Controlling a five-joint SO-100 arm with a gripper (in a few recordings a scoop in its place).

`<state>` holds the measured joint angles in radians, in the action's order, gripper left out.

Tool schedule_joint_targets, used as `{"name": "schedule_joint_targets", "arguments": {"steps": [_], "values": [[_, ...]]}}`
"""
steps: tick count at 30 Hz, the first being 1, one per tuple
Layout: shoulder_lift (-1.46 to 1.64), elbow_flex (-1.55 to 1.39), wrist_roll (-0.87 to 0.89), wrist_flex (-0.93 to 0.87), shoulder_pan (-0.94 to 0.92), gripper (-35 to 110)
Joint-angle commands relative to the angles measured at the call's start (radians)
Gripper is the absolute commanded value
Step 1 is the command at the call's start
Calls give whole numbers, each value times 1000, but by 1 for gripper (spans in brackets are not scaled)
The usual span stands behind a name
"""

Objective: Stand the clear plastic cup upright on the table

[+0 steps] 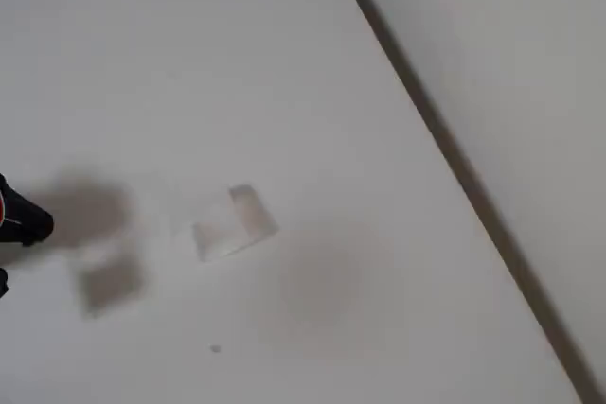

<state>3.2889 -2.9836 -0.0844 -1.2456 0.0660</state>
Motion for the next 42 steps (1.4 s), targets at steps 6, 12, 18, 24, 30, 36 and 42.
{"name": "schedule_joint_targets", "arguments": {"steps": [6, 12, 18, 24, 30, 36, 42], "values": [[2, 0, 6, 12, 6, 2], [2, 0, 6, 12, 6, 2], [2, 0, 6, 12, 6, 2], [2, 0, 6, 12, 6, 2], [2, 0, 6, 12, 6, 2], [2, -20, -3, 100, 21, 4], [2, 11, -202, 186, 18, 21]]}}
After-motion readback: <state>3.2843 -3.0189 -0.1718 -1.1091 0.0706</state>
